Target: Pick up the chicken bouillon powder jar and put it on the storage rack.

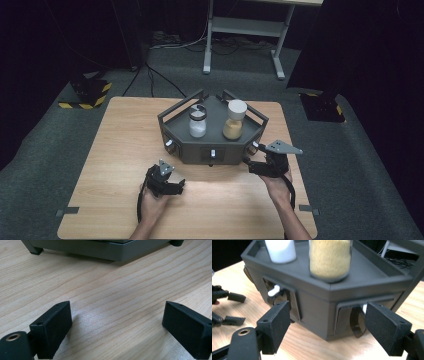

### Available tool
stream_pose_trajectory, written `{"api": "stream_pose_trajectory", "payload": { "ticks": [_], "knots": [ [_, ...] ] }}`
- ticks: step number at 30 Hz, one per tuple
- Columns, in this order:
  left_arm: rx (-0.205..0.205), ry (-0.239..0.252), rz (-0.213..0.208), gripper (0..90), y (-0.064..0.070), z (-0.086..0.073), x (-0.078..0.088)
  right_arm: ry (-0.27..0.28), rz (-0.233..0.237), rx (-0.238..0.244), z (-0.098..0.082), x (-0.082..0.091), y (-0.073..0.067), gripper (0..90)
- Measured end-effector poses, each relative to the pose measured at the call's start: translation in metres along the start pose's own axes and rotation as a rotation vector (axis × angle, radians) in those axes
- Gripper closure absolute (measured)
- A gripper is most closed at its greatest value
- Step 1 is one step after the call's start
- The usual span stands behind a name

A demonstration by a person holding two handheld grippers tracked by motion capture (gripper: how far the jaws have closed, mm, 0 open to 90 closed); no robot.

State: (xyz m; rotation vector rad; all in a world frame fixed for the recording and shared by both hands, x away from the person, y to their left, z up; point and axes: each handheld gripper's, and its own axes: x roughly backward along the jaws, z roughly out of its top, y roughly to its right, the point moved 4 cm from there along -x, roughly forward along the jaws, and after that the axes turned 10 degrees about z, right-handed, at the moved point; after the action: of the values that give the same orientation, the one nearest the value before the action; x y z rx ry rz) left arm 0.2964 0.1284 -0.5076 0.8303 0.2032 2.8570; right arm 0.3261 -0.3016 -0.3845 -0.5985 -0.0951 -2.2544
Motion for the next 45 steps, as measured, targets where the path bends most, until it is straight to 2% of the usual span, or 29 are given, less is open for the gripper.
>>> {"api": "stream_pose_trajectory", "payload": {
  "ticks": [14,28,34,38,45],
  "knots": [
    [0.000,0.000,0.000,8.9,0.000,0.000,0.000,-0.081,-0.031,-0.032,-0.045,-0.018,-0.006,21.0],
    [0.000,0.000,0.000,8.9,0.000,0.000,0.000,-0.177,-0.092,-0.039,-0.071,-0.045,-0.013,21.3],
    [0.000,0.000,0.000,8.9,0.000,0.000,0.000,-0.200,-0.101,-0.046,-0.077,-0.051,-0.014,21.2],
    [0.000,0.000,0.000,8.9,0.000,0.000,0.000,-0.213,-0.111,-0.034,-0.076,-0.053,-0.015,20.9],
    [0.000,0.000,0.000,8.9,0.000,0.000,0.000,-0.243,-0.115,-0.042,-0.072,-0.057,-0.013,19.5]
  ]
}}
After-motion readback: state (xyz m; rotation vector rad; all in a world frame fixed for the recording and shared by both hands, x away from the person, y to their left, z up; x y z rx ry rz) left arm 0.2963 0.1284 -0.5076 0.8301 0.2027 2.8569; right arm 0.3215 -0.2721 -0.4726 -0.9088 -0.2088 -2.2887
